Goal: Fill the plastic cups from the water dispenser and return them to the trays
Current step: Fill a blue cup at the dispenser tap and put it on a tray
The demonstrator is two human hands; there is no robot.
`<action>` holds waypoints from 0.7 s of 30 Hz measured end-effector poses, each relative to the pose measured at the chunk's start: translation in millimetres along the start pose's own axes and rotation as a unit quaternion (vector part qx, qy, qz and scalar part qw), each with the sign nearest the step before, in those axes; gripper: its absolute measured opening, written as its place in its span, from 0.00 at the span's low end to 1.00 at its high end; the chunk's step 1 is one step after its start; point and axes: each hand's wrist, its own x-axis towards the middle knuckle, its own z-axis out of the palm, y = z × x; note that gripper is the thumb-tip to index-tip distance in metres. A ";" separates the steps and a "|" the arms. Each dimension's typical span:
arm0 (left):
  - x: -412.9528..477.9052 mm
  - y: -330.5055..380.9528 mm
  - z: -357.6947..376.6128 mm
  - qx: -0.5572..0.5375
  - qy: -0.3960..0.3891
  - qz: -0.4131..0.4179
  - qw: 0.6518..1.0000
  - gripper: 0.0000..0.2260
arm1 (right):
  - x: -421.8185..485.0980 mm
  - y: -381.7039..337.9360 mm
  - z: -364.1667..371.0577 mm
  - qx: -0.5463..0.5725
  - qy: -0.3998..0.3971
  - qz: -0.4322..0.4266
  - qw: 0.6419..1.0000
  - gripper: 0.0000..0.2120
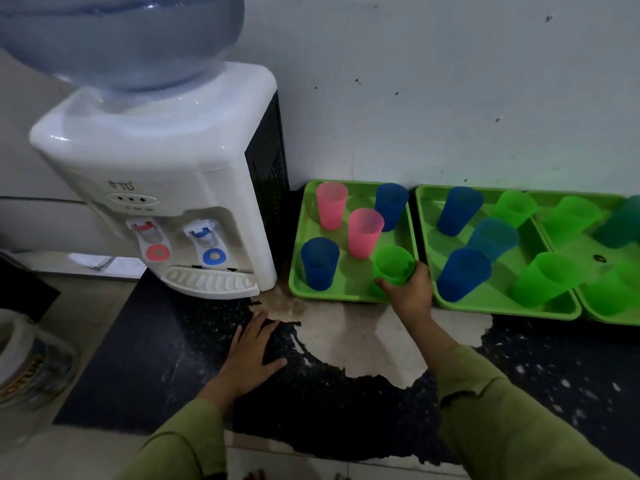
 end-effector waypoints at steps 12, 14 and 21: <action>54.2 85.9 -38.0 -0.258 0.265 0.023 0.929 0.32 | -57.1 37.2 4.7 -0.107 -0.010 -0.118 0.987 0.17; 72.0 91.8 -40.8 -0.283 0.243 -0.004 0.928 0.38 | -60.0 43.3 3.1 -0.147 -0.035 -0.156 0.976 0.20; 116.2 84.9 -38.5 -0.330 0.154 -0.053 0.930 0.39 | -63.8 60.1 -4.6 -0.277 -0.131 -0.192 0.932 0.30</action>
